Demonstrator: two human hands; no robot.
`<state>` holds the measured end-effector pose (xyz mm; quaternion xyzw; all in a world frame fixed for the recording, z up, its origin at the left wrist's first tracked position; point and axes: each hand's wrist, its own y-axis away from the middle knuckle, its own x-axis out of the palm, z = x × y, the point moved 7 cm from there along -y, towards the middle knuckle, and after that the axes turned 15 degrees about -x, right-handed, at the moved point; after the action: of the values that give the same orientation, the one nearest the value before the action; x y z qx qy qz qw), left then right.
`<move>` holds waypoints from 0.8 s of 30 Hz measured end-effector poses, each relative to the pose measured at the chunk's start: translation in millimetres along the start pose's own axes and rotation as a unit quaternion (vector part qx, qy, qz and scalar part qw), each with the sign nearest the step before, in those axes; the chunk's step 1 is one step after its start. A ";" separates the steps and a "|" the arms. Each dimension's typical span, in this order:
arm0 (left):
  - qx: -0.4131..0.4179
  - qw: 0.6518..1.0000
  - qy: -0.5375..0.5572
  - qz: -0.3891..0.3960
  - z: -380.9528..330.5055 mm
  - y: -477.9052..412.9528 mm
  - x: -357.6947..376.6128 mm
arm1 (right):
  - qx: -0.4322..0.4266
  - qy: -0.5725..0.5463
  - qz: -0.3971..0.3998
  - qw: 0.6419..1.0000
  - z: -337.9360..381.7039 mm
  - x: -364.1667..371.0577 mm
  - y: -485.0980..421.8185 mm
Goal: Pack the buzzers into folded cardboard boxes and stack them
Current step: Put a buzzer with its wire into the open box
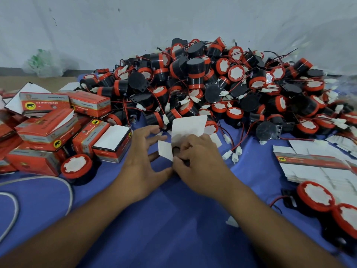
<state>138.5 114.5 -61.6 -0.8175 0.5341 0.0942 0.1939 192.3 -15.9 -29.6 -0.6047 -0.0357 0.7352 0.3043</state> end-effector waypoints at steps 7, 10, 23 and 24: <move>0.016 1.000 0.006 -0.008 -9.6 5.1 4.1 | 0.030 -0.046 0.112 0.992 -11.0 5.9 5.0; 0.089 0.986 -0.134 -0.037 -20.7 6.4 9.9 | -0.019 -0.068 0.129 0.989 -10.1 1.1 4.4; 0.027 0.993 -0.107 0.030 -12.6 -6.5 19.8 | 0.217 -0.502 -0.129 0.827 -89.6 -13.8 22.8; 0.022 0.995 -0.087 0.045 -12.1 -7.5 19.3 | 0.188 -0.479 -0.118 0.849 -85.0 -10.4 20.7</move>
<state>152.6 96.0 -55.9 -0.7768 0.5536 0.1617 0.2531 262.2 -64.7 -52.0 -0.0997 -0.1089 0.8847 0.4421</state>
